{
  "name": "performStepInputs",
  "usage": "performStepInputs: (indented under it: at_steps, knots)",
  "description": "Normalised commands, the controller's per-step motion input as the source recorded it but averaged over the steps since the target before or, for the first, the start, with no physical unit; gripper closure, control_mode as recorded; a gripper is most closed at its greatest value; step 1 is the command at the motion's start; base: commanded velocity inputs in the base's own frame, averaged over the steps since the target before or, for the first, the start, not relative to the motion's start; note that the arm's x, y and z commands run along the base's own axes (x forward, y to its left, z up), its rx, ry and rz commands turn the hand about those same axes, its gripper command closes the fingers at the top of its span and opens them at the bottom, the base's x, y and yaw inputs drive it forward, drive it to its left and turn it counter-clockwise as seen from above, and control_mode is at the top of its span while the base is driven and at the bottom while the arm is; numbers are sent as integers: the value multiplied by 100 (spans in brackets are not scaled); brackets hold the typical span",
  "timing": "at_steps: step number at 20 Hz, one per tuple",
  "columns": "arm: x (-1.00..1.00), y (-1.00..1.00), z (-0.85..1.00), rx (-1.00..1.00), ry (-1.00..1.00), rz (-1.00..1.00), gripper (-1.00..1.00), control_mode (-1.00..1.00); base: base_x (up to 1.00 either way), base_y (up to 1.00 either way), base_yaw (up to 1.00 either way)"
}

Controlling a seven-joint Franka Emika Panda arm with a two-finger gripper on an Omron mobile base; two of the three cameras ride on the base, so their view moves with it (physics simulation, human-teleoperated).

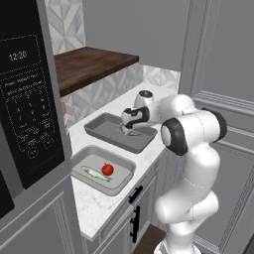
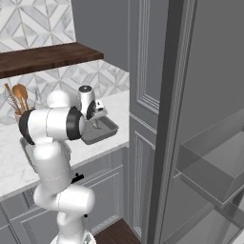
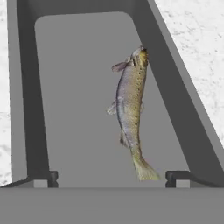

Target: Place one tomato and one fish in each tupperware on the nearby counter, to pack two identical lunches.

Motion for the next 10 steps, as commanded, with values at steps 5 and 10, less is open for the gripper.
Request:
performStepInputs:
  at_steps: [5, 10]
  knots:
    - [-100, -17, 53, 2, 2, -9, -100, -100, 0, 0, 0]
    - [-85, -20, 1, 7, 1, -1, -100, -100, 0, 0, 0]
